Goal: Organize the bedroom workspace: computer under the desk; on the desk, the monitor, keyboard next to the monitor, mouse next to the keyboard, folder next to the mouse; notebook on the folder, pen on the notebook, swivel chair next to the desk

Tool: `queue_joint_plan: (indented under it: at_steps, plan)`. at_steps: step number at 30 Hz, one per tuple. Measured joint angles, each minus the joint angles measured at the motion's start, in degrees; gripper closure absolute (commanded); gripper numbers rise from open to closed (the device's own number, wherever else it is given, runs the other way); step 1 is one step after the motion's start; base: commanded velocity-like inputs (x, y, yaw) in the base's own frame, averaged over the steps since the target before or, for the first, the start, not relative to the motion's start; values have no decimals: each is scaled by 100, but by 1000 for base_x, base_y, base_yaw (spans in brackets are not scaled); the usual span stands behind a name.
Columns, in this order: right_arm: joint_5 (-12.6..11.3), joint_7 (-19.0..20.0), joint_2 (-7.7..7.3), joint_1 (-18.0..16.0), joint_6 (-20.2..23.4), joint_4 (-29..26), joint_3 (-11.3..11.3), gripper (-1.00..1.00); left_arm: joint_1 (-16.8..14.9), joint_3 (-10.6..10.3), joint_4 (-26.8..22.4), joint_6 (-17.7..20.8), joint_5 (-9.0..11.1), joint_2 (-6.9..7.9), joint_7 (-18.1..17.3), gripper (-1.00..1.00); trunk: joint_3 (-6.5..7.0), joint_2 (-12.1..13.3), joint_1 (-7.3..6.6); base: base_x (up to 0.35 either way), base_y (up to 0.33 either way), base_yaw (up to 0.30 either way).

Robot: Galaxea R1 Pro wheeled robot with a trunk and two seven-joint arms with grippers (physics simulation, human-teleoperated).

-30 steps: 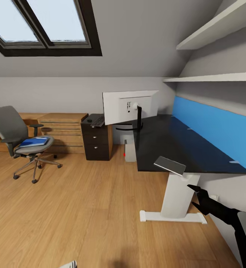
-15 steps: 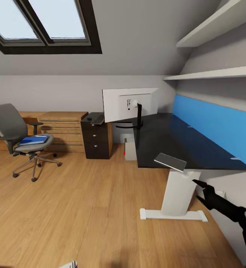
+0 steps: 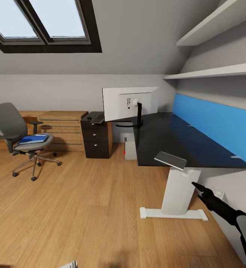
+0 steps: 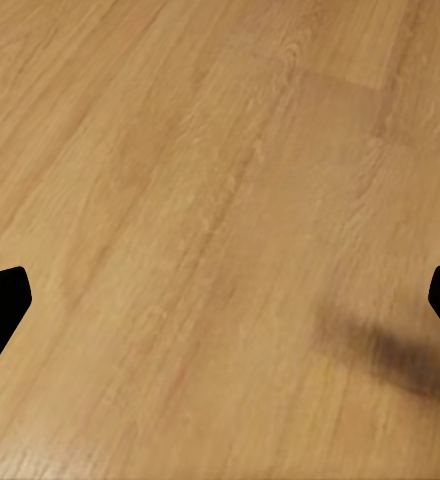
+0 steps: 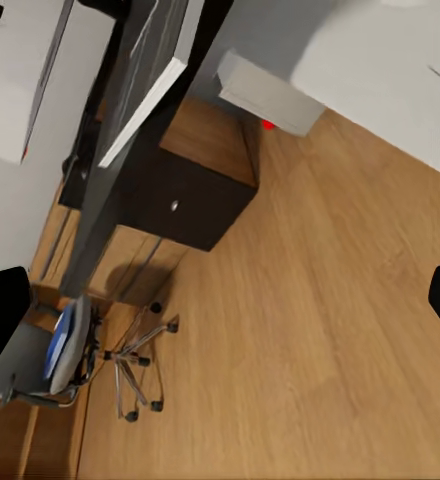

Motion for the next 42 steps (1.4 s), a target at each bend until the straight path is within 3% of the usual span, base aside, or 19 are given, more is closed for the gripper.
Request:
queue_joint_plan:
  at_steps: [4,8,12,18,20,27,32,42]
  plan:
    - [92,254,12,0,-70,33,-2,-100,0,-4,1,0,0,0,0,-100,0,0,0,0,0,0]
    - [-205,326,16,0,-57,65,5,-100,0,-5,4,0,0,4,0,-100,0,0,0,0,0,0]
    - [-341,345,58,0,-61,77,22,-100,0,-6,23,-6,-5,8,-6,-100,0,0,0,0,0,0]
    - [-617,346,365,-6,-96,72,-7,-100,0,-6,46,-11,-7,15,-8,-100,0,0,-2,131,0,0]
    - [-840,325,483,-8,-105,71,-22,-100,0,-6,52,-16,-14,23,-9,-100,0,0,-2,213,0,0]
    - [-983,237,520,-9,-105,96,-44,-100,0,-7,53,-21,-28,20,-9,-100,0,0,0,84,0,0]
    - [-1141,-60,525,-8,-112,319,-337,-100,0,-14,53,-55,-42,23,-10,-100,0,0,-2,197,0,0]
    - [-1212,-414,518,-16,-102,478,-587,-100,0,-15,54,-61,-44,26,-10,-100,0,0,-2,137,-31,0]
